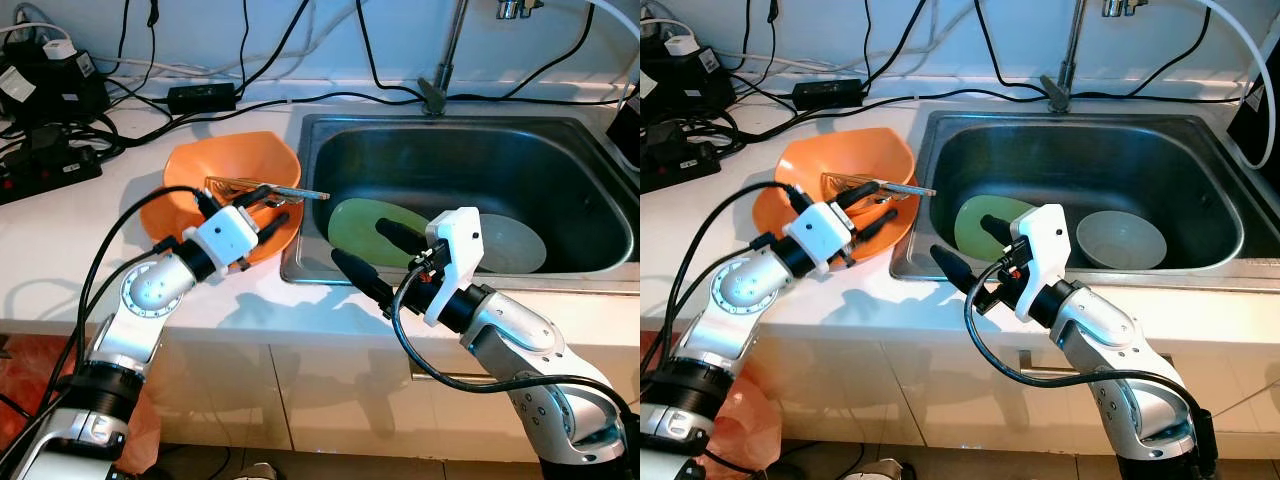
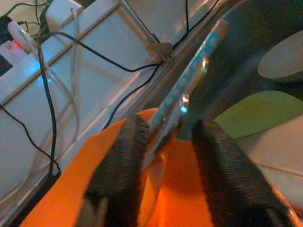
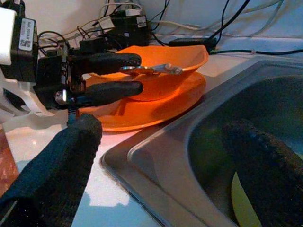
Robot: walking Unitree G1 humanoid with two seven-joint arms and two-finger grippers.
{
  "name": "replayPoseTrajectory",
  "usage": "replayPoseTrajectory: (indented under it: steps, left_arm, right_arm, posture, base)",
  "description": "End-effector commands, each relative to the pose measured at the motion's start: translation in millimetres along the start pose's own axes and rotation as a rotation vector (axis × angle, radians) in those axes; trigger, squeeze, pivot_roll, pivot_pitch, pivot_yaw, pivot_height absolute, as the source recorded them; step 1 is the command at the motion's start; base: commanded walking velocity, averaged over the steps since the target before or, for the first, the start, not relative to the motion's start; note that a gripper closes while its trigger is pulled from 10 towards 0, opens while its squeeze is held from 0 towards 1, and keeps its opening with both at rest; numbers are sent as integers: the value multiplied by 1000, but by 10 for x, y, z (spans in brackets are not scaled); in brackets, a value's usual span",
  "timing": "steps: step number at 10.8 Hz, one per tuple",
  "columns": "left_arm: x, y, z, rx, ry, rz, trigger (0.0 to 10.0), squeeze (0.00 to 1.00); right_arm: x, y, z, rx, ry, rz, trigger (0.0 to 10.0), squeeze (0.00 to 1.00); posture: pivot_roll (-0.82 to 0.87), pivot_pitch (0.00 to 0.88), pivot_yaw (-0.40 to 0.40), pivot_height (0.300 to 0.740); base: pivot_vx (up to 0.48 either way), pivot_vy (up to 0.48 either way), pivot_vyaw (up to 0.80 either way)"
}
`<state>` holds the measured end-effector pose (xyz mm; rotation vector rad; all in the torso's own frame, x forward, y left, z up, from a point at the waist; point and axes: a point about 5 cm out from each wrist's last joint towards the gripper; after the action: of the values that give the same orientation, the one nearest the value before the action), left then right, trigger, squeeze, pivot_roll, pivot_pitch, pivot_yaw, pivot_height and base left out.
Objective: Kitchen organization
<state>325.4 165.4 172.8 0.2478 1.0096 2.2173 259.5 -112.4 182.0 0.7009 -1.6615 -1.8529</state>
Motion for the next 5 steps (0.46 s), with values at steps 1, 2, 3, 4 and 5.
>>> replayPoseTrajectory:
  steps: [1,2,3,4,5]
  left_arm:
    - [-7,18,49,-5,21,-10,0,0]
    - [-1,7,43,3,20,-7,0,0]
    - [-1,5,36,7,17,-8,0,0]
    - [-2,8,34,7,16,-11,0,0]
    - [3,10,36,5,16,-12,0,0]
  right_arm:
    - [8,-3,20,5,-2,4,10000,0]
    - [7,-6,24,4,-3,5,10000,0]
    - [7,-7,23,3,-4,4,10000,0]
    - [9,-8,20,3,-6,4,10000,0]
    - [8,-10,18,3,-7,5,10000,0]
  posture:
    - [64,61,70,740]
    - [63,63,69,740]
    - [63,63,69,740]
    - [63,63,69,740]
    - [65,64,69,740]
  base:
    - [0,0,0]
    - [0,0,0]
    - [0,0,0]
    - [0,0,0]
    - [0,0,0]
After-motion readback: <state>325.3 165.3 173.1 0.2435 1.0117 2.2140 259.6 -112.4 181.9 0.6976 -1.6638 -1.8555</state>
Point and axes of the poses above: a point about 5 cm out from each wrist's last joint towards the gripper, its own x axis pointing back from the gripper into the wrist, its own y axis along the axis of the wrist's last joint, z = x × y, and after that the axes turned 1 degree about -x, right-handed
